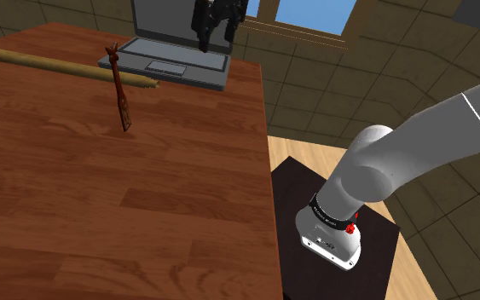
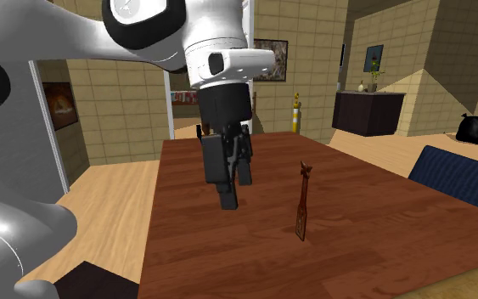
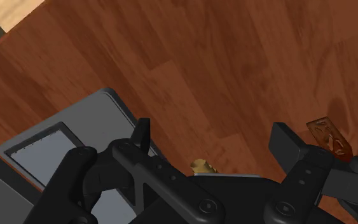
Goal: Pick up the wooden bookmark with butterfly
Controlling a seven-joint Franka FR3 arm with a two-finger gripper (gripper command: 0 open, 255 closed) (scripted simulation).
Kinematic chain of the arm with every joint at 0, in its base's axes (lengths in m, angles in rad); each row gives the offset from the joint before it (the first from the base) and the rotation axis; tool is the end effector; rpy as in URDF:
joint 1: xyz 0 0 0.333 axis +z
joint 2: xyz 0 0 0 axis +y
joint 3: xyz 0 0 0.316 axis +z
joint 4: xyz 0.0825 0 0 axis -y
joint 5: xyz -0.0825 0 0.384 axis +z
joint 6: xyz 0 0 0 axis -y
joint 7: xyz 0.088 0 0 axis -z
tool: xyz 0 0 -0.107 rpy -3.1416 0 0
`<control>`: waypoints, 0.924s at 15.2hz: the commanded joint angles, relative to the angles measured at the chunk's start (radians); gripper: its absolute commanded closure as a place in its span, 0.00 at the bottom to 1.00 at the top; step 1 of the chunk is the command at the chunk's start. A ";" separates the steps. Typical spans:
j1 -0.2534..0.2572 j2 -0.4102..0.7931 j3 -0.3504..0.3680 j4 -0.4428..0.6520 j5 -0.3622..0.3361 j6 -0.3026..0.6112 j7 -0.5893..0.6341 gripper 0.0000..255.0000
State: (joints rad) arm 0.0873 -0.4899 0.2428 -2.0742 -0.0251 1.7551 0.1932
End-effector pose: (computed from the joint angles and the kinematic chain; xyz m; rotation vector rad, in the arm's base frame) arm 0.3894 0.1547 0.6307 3.0277 0.1833 0.2851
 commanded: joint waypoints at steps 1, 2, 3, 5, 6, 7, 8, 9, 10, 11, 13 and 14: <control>0.007 0.051 0.030 0.045 -0.008 0.024 0.015 0.00; 0.011 0.075 0.045 0.067 -0.014 0.034 0.023 0.00; 0.015 0.100 0.061 0.090 -0.020 0.043 0.032 0.00; 0.022 0.151 0.093 0.138 -0.037 0.060 0.051 0.00; 0.025 0.177 0.109 0.163 -0.047 0.067 0.061 0.00; 0.029 0.203 0.126 0.189 -0.059 0.073 0.072 0.00; 0.033 0.230 0.142 0.216 -0.072 0.079 0.082 0.00; 0.038 0.258 0.158 0.244 -0.086 0.083 0.093 0.00; 0.042 0.286 0.175 0.273 -0.102 0.087 0.105 0.00; 0.048 0.315 0.191 0.303 -0.119 0.089 0.116 0.00; 0.060 0.375 0.223 0.366 -0.158 0.091 0.141 0.00; 0.068 0.406 0.239 0.399 -0.180 0.090 0.153 0.00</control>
State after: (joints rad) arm 0.1485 -0.1110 0.4663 -1.7046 -0.1854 1.8441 0.3347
